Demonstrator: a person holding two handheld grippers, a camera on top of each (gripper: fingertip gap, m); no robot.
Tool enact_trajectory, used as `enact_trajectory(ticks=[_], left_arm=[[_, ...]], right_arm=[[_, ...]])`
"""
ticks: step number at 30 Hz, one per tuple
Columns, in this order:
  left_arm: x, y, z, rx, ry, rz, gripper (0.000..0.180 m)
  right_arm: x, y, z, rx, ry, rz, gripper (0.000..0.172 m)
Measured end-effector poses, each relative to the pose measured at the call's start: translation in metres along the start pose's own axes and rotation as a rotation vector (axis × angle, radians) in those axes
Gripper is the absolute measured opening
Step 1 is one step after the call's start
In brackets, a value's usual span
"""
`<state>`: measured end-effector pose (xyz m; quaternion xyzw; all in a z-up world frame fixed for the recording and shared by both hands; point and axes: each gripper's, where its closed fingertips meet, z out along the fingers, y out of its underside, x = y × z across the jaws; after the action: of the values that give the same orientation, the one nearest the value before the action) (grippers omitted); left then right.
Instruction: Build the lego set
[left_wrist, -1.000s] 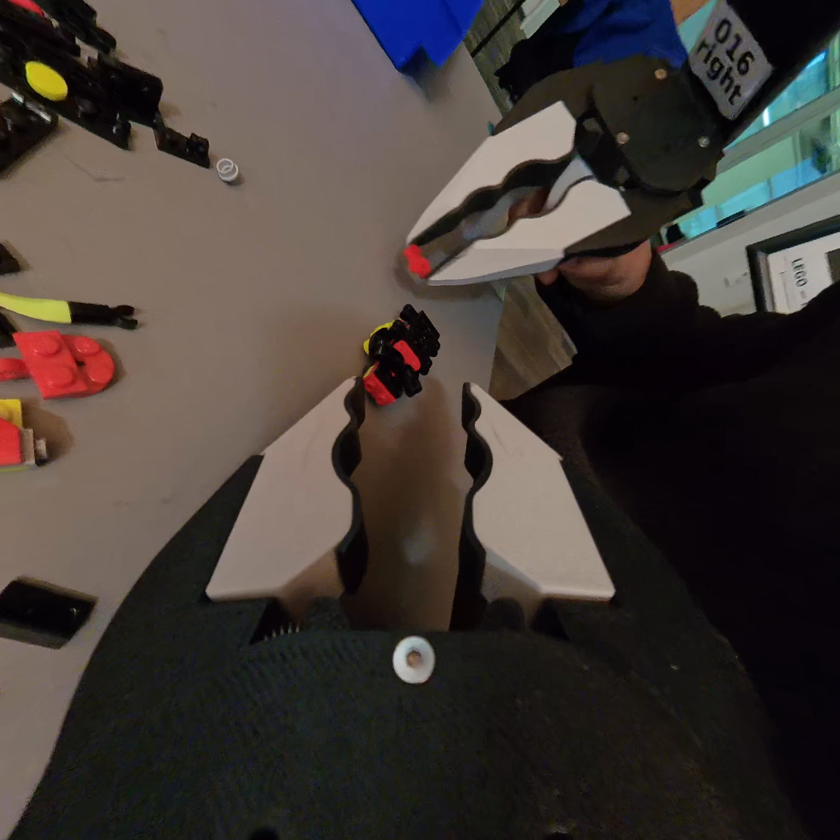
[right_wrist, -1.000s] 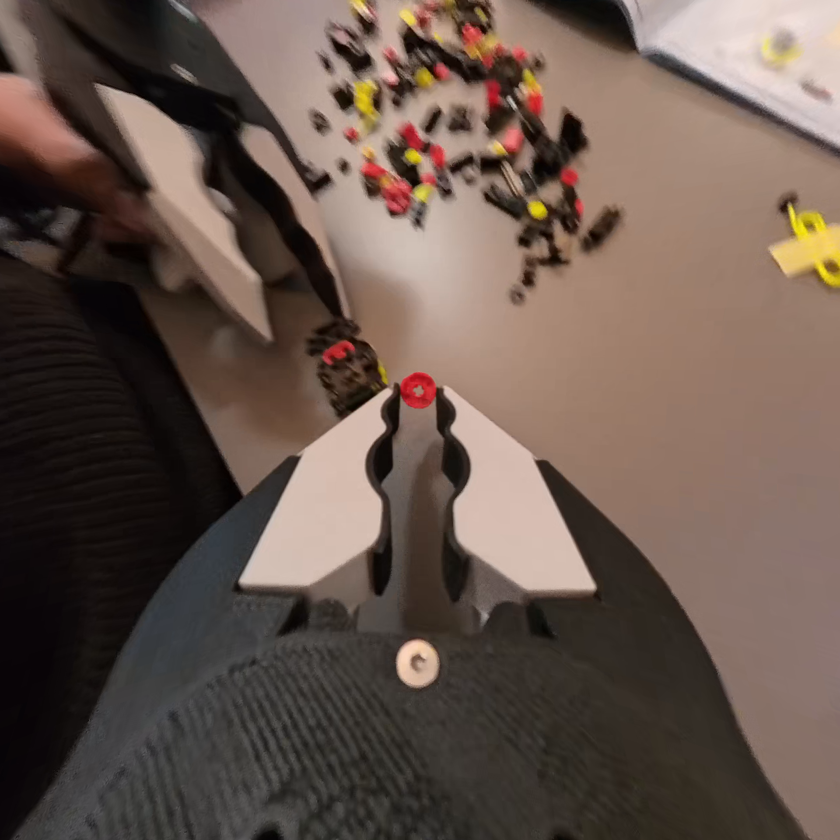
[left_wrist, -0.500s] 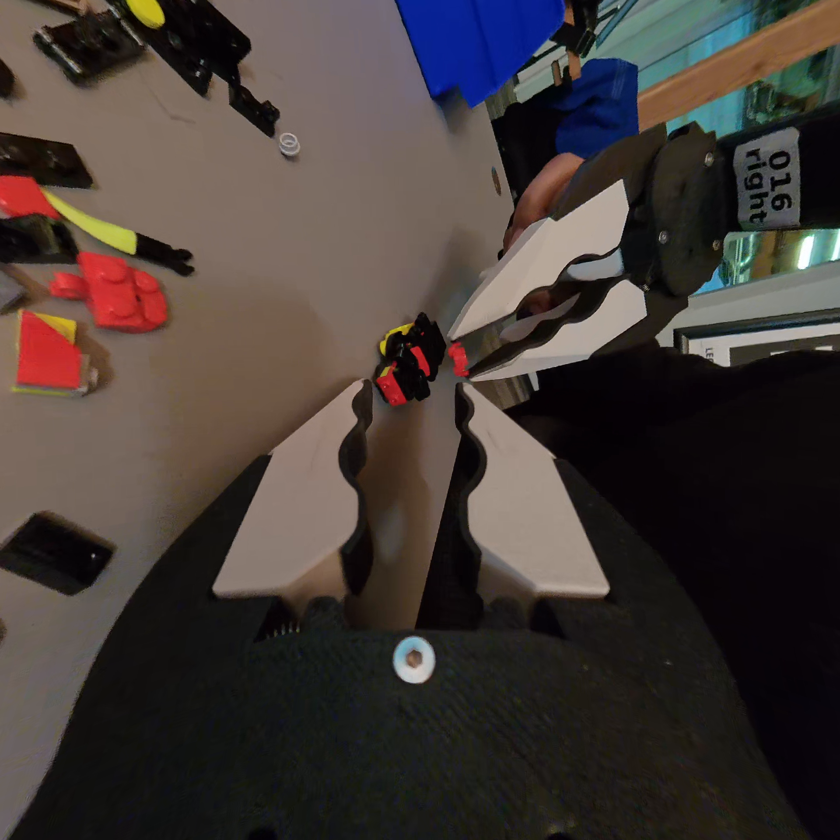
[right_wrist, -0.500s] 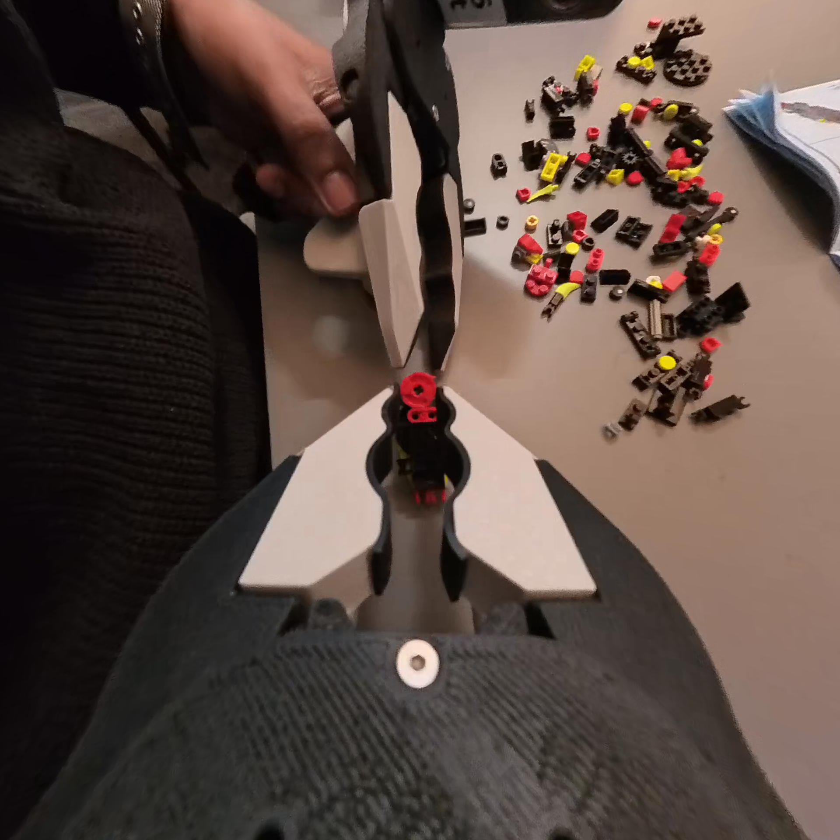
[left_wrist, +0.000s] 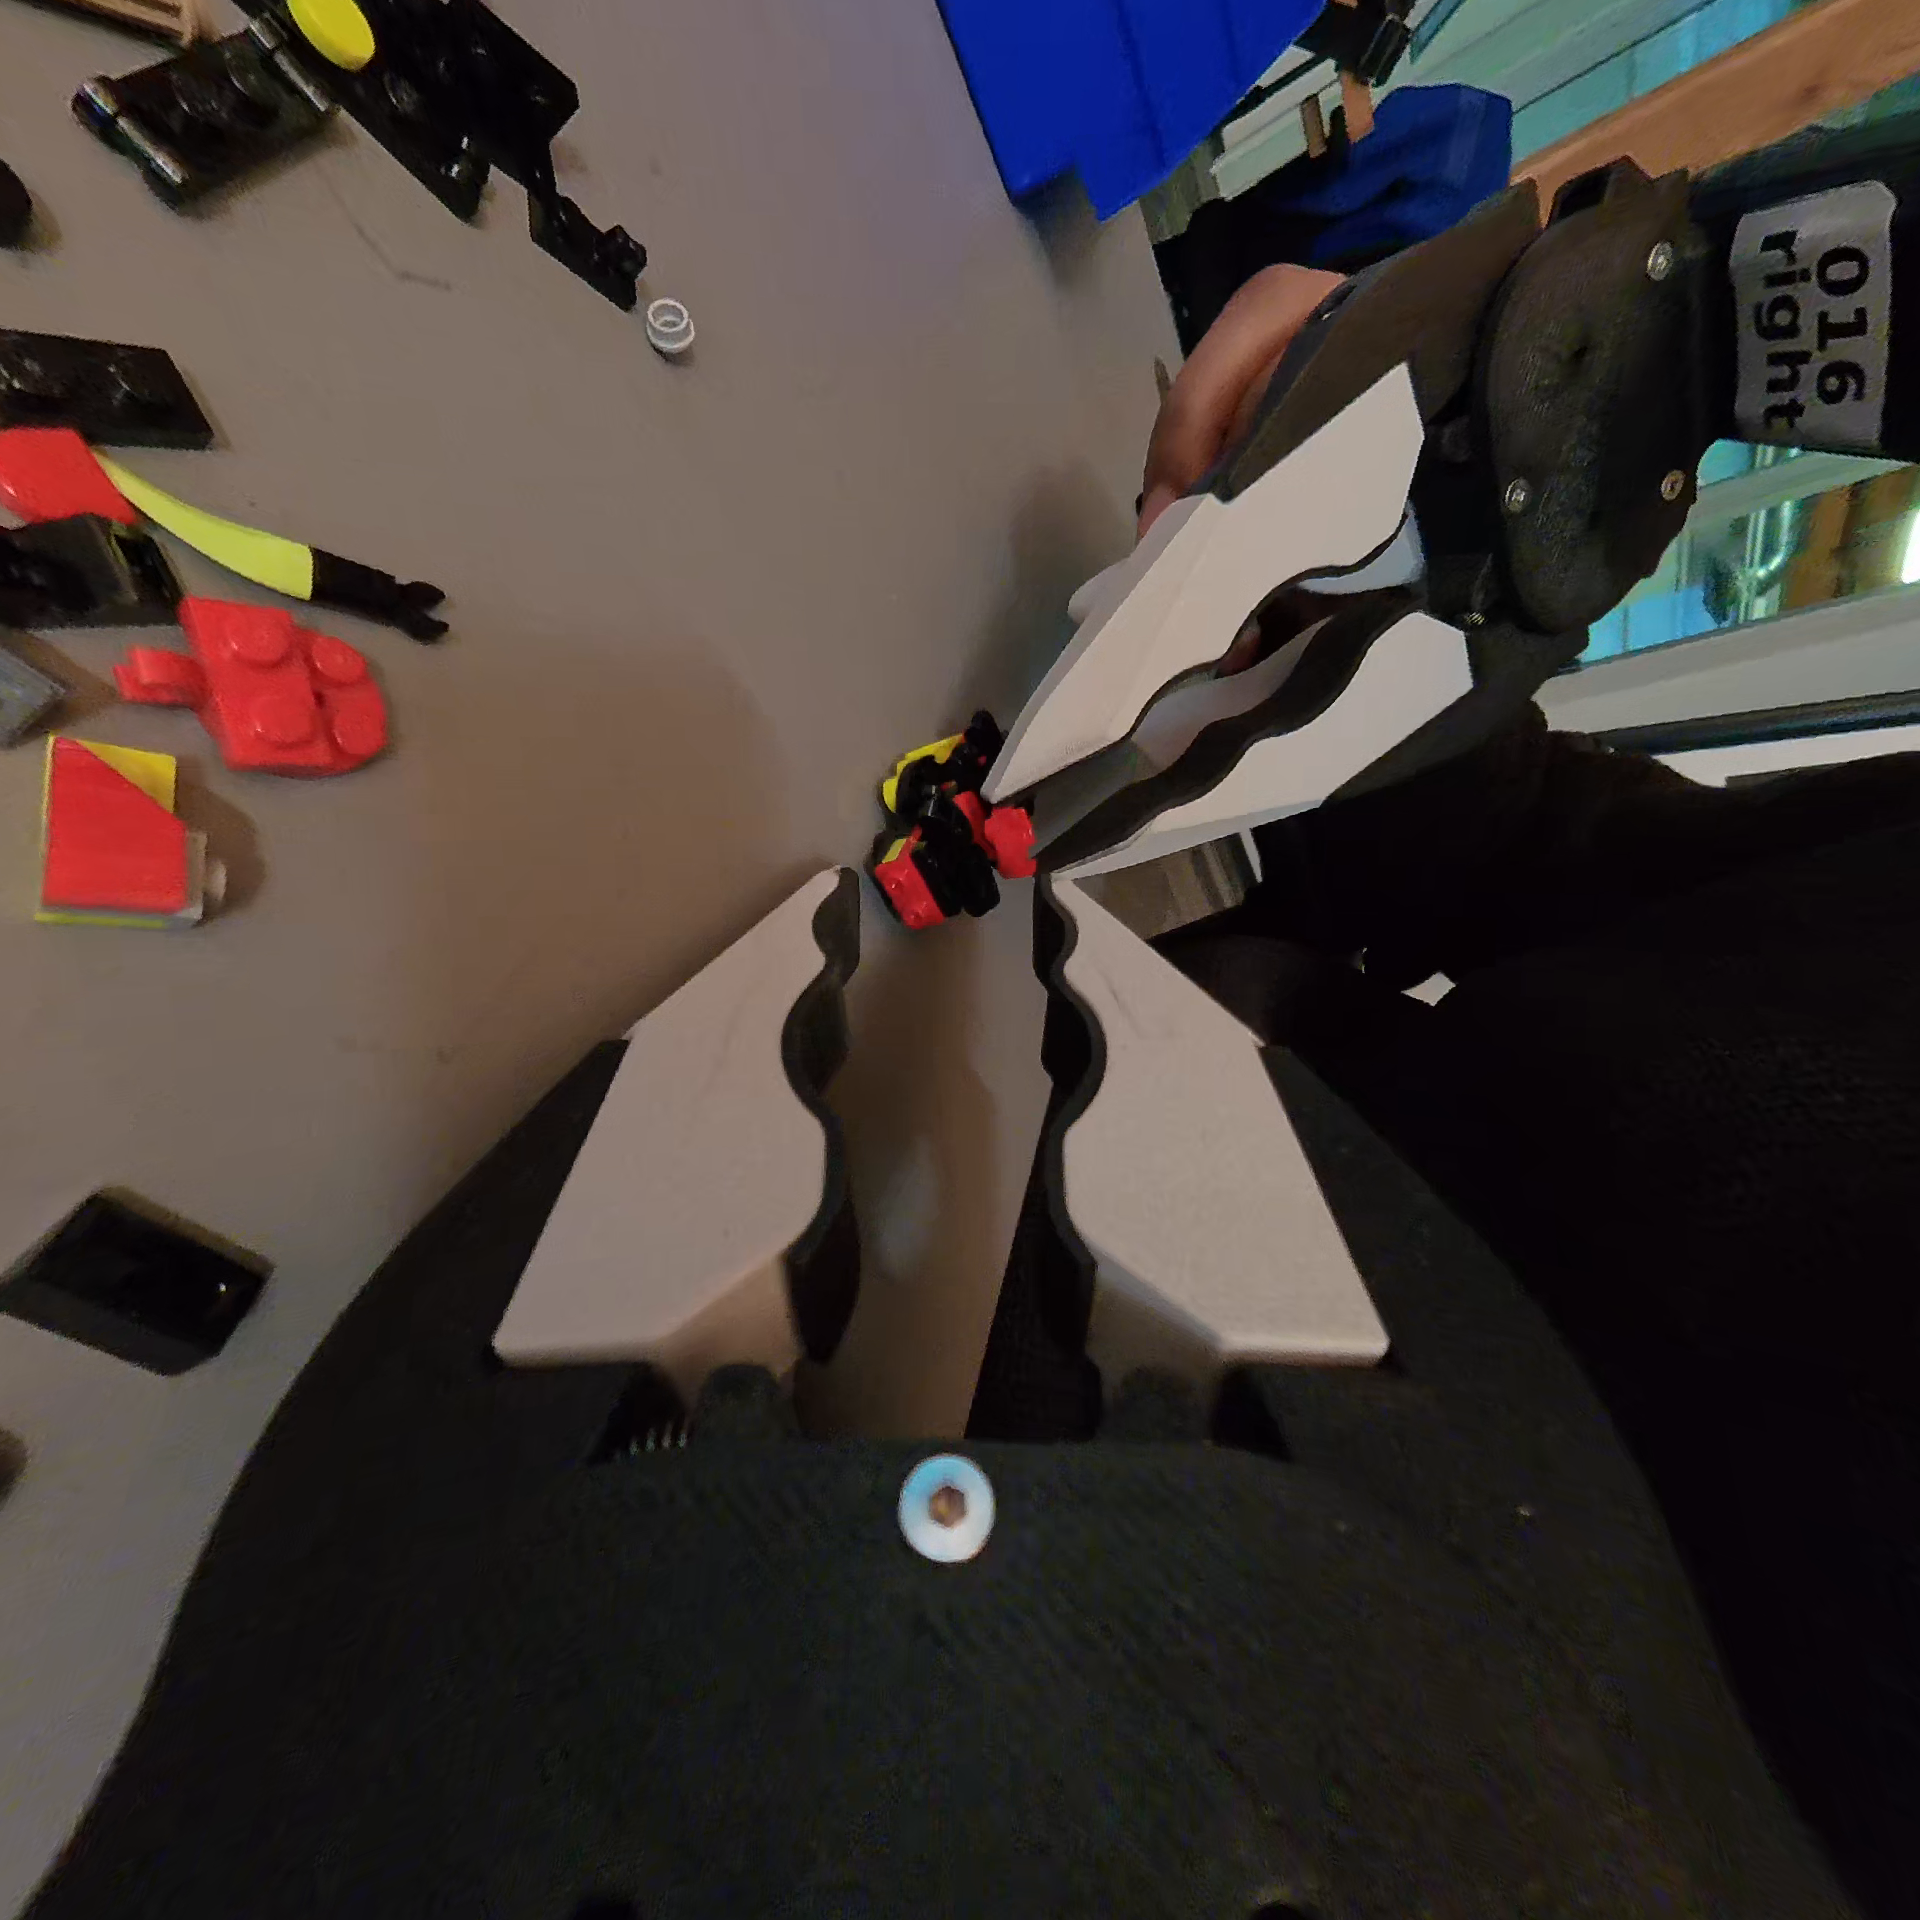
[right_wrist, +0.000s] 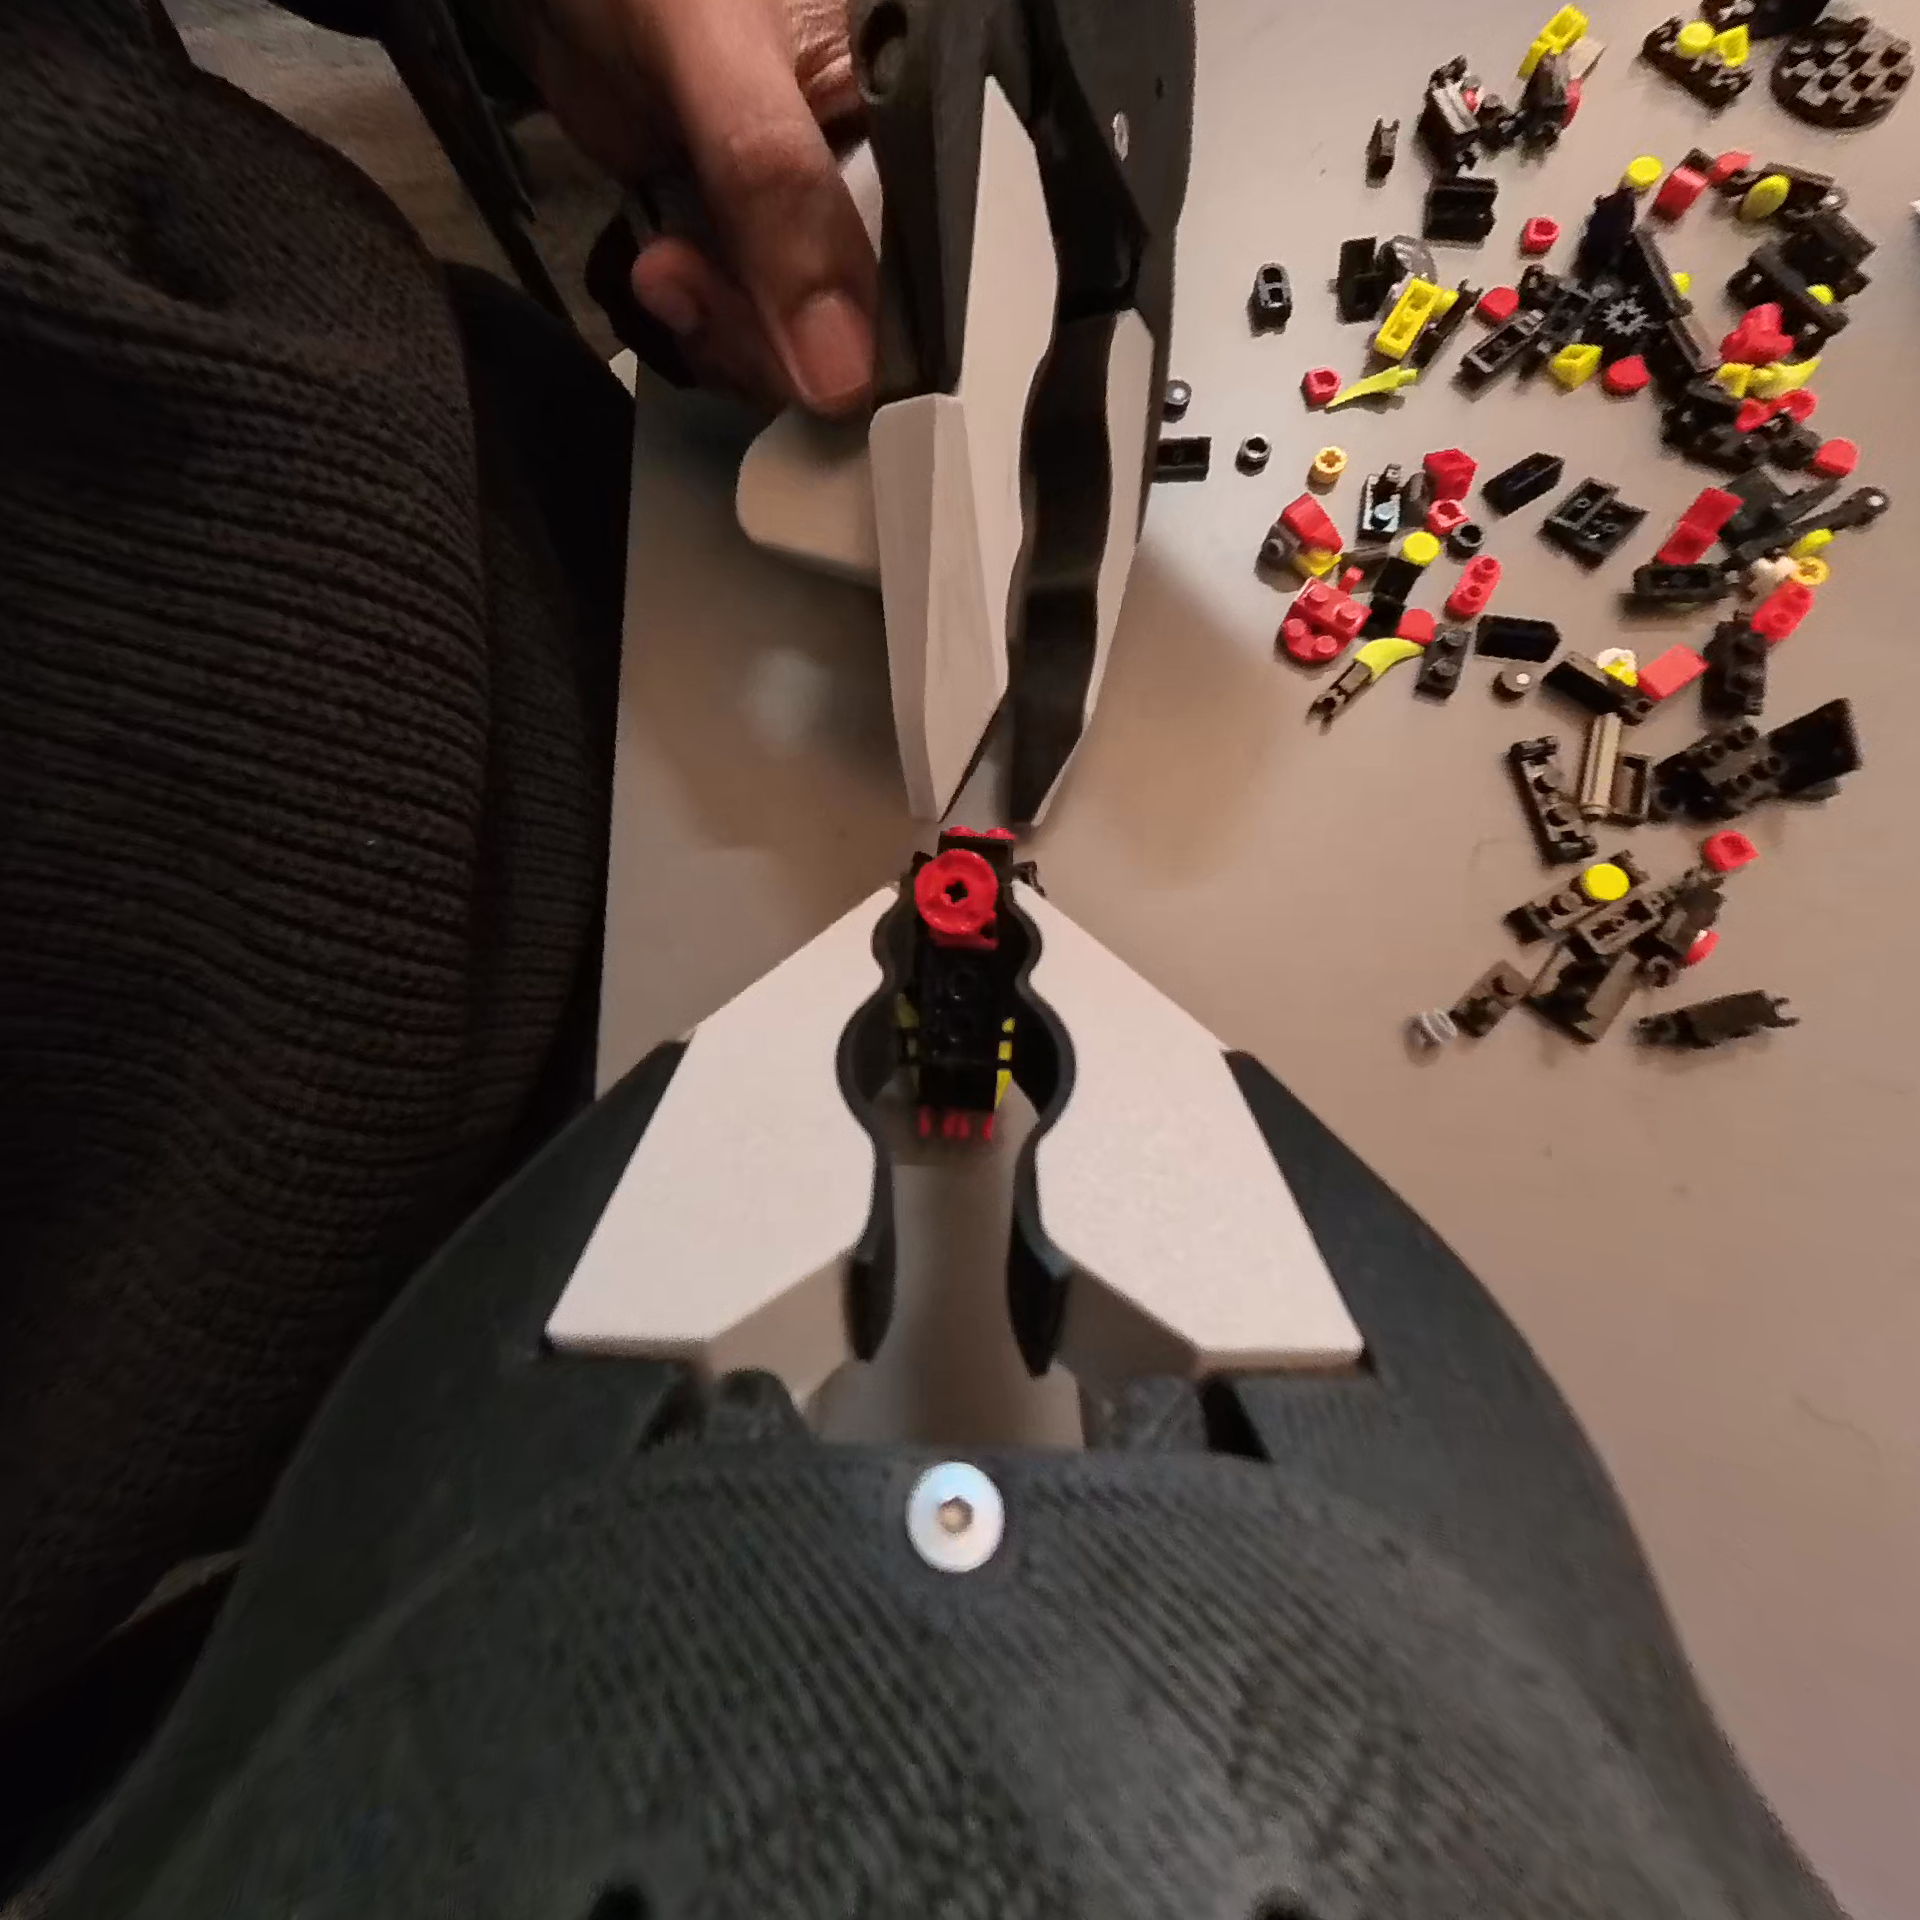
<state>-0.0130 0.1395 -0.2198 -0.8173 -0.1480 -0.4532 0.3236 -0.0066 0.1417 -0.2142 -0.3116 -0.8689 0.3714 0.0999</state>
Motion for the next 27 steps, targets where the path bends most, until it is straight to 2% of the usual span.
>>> enact_trajectory(ticks=[27], left_arm=[[-0.0021,-0.0017,0.0076,-0.008,-0.014,0.012,0.023]], right_arm=[[-0.0001,0.0023,0.0044,-0.027,-0.153,-0.085,0.014]])
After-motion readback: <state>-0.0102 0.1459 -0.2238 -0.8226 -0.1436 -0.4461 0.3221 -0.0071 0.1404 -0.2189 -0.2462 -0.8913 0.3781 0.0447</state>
